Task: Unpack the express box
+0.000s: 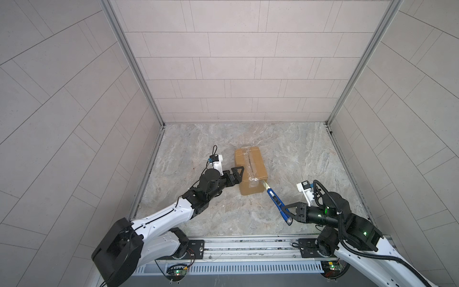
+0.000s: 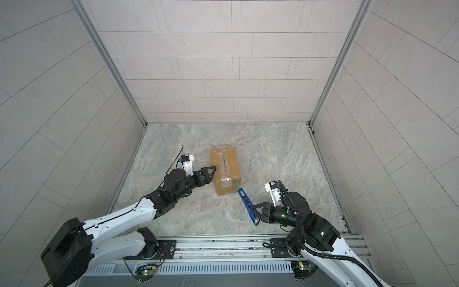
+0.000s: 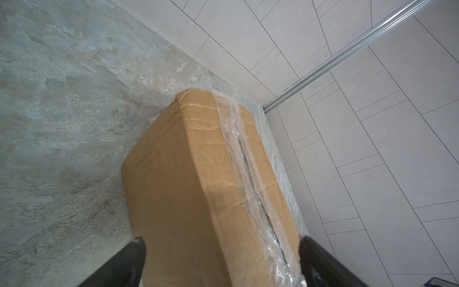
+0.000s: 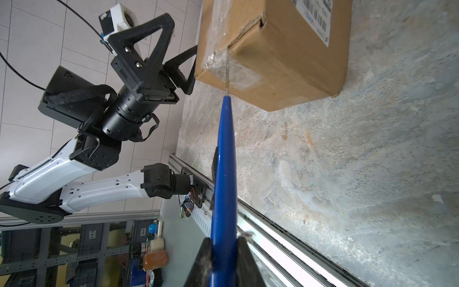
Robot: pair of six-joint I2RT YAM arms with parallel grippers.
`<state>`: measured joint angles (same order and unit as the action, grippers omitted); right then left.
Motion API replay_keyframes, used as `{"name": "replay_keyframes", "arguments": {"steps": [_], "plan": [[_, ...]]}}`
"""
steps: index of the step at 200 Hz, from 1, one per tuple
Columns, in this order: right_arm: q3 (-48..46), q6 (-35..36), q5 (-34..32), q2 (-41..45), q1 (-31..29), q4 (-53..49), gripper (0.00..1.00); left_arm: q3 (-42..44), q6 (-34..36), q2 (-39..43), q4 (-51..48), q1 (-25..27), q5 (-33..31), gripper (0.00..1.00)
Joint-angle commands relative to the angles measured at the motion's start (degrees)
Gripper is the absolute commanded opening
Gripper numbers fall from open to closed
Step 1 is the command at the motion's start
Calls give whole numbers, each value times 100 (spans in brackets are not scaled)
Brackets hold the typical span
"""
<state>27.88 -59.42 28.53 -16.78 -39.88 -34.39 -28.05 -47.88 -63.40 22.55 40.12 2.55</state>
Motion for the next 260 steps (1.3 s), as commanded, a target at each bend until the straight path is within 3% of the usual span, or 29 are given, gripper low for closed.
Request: {"name": "replay_keyframes", "arguments": {"steps": [1,260], "plan": [[-70,-164,-146,104,-38,267,0,-127,121,2,154,-41,41,99],[-59,-320,-391,214,-40,356,0,-34,47,-24,285,-48,89,98]]}}
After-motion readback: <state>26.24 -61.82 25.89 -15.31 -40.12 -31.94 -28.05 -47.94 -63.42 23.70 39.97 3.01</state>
